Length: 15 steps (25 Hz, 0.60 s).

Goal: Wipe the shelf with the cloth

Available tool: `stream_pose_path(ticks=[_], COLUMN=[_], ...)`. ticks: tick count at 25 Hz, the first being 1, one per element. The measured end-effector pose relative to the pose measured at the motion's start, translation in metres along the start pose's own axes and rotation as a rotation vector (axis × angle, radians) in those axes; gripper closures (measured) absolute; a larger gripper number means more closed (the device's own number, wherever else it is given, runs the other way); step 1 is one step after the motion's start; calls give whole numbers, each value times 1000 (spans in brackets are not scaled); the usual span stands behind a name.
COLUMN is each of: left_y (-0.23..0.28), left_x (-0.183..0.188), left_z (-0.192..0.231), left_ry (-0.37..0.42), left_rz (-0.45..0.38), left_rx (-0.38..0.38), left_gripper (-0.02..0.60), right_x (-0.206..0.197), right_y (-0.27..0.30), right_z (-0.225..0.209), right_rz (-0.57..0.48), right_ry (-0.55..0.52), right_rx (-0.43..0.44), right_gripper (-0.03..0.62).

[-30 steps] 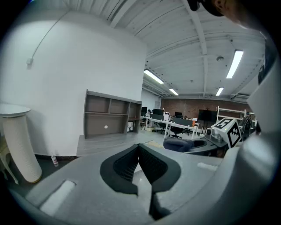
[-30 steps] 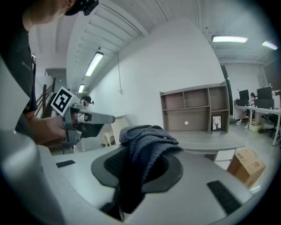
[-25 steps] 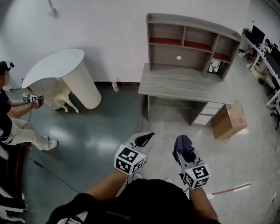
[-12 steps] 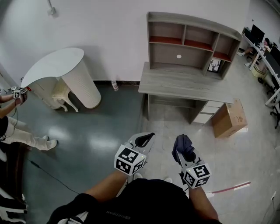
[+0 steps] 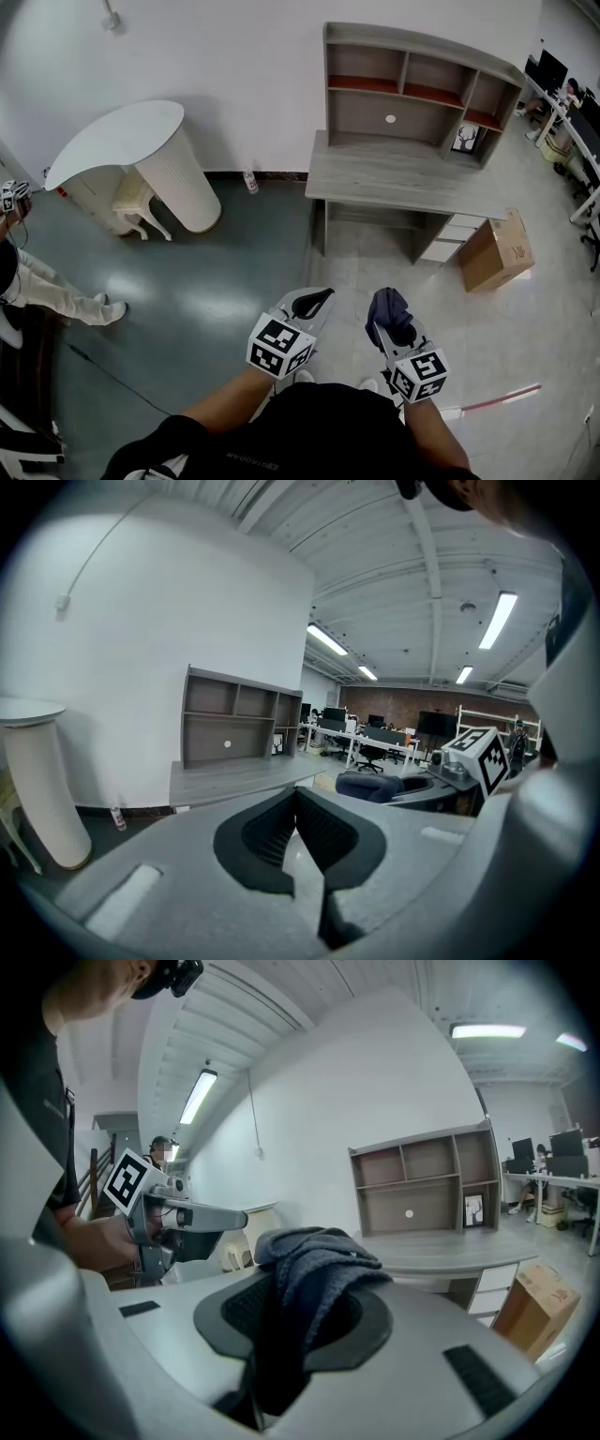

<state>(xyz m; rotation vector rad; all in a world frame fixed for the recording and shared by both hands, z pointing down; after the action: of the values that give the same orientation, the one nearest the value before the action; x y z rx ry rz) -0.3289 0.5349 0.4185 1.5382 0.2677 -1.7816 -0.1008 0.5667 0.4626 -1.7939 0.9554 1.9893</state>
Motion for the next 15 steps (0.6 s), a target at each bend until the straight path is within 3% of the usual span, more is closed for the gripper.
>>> stream_pose_path(ticks=[15], left_y=[4], left_x=[-5], left_z=[39], left_ry=[-7], left_rz=[27], left_rx=[-94], left_gripper=[574], right_x=[-4], right_y=[10], right_z=[23], right_rz=[50], right_ry=[38], right_rx=[-132], right_gripper=[496])
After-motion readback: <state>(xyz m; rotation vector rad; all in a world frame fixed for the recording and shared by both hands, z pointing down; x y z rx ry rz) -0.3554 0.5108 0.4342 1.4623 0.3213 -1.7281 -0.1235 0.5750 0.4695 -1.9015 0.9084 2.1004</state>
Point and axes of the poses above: the fingertips, and each gripper's own axes: y forward along the fingers, z to its left, x out of its top, the point moved 10 cm from there along -y, backward along the fingers, and after that the axes turned 10 degrees about -y, right-handed, at the moved point
